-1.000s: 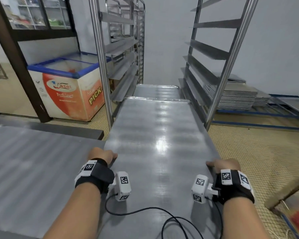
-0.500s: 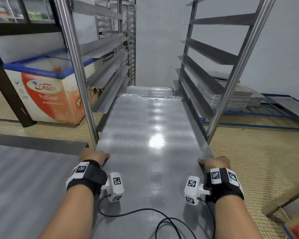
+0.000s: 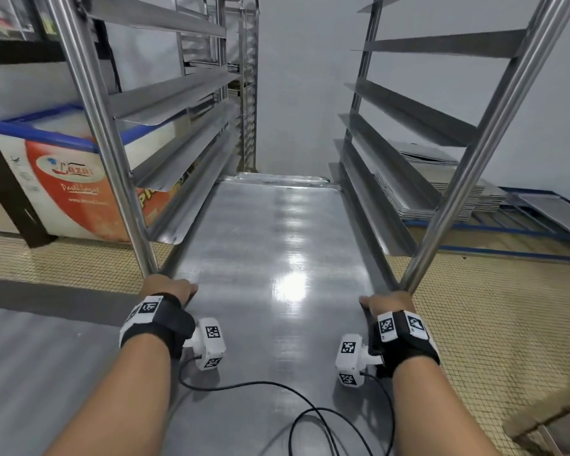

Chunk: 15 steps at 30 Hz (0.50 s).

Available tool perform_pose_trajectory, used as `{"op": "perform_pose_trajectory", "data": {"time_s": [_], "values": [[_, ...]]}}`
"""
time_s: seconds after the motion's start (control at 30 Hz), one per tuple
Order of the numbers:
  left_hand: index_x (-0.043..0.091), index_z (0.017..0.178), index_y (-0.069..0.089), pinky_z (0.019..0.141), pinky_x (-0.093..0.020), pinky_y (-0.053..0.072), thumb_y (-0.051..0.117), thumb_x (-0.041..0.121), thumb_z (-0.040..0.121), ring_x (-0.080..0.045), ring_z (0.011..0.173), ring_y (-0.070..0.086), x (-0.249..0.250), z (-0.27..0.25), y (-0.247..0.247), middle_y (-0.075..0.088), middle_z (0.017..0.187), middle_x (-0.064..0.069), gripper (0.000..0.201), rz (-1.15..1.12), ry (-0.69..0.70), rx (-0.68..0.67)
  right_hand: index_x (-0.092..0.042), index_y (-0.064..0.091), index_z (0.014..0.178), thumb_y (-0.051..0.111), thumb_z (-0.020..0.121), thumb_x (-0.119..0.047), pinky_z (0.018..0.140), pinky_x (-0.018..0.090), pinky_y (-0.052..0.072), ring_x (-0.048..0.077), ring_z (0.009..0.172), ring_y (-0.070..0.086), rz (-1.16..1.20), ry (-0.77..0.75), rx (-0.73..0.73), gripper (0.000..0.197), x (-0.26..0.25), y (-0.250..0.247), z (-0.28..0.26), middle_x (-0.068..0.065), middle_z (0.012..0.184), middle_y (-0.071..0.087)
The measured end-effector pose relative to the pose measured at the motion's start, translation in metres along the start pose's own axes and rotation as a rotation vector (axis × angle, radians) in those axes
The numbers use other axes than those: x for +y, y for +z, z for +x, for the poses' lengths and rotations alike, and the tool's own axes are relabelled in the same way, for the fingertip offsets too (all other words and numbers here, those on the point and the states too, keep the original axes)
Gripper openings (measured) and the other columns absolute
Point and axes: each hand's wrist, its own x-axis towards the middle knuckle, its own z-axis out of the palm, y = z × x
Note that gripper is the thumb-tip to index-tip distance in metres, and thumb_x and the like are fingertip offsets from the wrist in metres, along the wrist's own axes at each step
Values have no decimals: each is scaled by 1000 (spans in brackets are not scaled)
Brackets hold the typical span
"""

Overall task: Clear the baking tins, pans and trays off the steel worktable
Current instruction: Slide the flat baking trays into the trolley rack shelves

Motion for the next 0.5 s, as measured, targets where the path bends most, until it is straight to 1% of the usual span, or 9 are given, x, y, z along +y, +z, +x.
{"op": "perform_pose_trajectory", "data": {"time_s": [0.13, 0.23, 0.27, 0.3, 0.33, 0.37, 0.4, 0.47, 0.5], "values": [[-12, 127, 53, 81, -34, 42, 73, 19, 87, -36, 103, 60, 4, -2, -2, 62, 119, -24, 54, 7, -2, -14, 8, 59, 110, 74, 83, -12, 64, 28, 44, 29, 76, 61, -44, 4, -16, 37, -7, -3, -2, 16, 90, 63], [-11, 127, 51, 74, -31, 49, 71, 21, 89, -33, 82, 55, 6, -10, -8, 60, 108, -17, 53, -22, 0, -58, 5, 59, 125, 72, 88, -17, 75, 29, 44, 34, 110, 63, -91, -30, -62, 45, -10, -7, -7, 19, 121, 64], [-10, 129, 50, 64, -24, 53, 71, 21, 90, -30, 75, 54, 6, -12, -10, 59, 111, -13, 54, -35, 1, -81, 3, 59, 127, 71, 89, -21, 79, 30, 45, 34, 116, 60, -95, -44, -77, 46, -12, -8, -10, 19, 128, 62], [-10, 131, 48, 54, -19, 54, 72, 21, 90, -27, 71, 55, 7, -16, -13, 57, 115, -11, 57, -48, 13, -102, 2, 59, 126, 71, 89, -23, 82, 32, 48, 34, 113, 61, -93, -58, -86, 46, -14, -9, -15, 19, 127, 62], [-8, 133, 47, 56, -20, 57, 75, 25, 87, -28, 77, 58, 6, -17, -15, 56, 122, -9, 62, -55, 28, -120, 3, 59, 123, 72, 89, -24, 79, 34, 51, 34, 102, 64, -74, -45, -102, 45, -17, -11, -22, 19, 122, 63], [-6, 135, 45, 71, -28, 61, 78, 31, 83, -33, 92, 61, 6, -19, -16, 55, 131, -12, 73, -64, 47, -138, 5, 56, 118, 74, 88, -25, 73, 34, 54, 33, 89, 64, -48, -31, -110, 46, -19, -13, -29, 18, 116, 63], [-4, 138, 44, 86, -38, 58, 81, 37, 78, -38, 107, 60, 4, -24, -17, 53, 137, -17, 81, -55, 64, -149, 9, 52, 120, 76, 86, -25, 68, 31, 55, 31, 81, 61, -26, -28, -109, 54, -19, -15, -35, 17, 116, 61], [-2, 141, 45, 99, -41, 48, 79, 45, 78, -39, 122, 54, 0, -37, -21, 51, 142, -20, 86, 14, 139, -149, 8, 48, 124, 77, 84, -30, 65, 24, 54, 32, 83, 60, -36, -71, -139, 63, -17, -14, -50, 16, 122, 58], [-3, 142, 45, 101, -39, 46, 77, 47, 80, -38, 126, 52, -1, -46, -23, 50, 144, -19, 85, 41, 178, -157, 7, 48, 130, 78, 82, -35, 74, 27, 55, 34, 92, 62, -61, -98, -144, 71, -14, -13, -57, 17, 126, 58]]}}
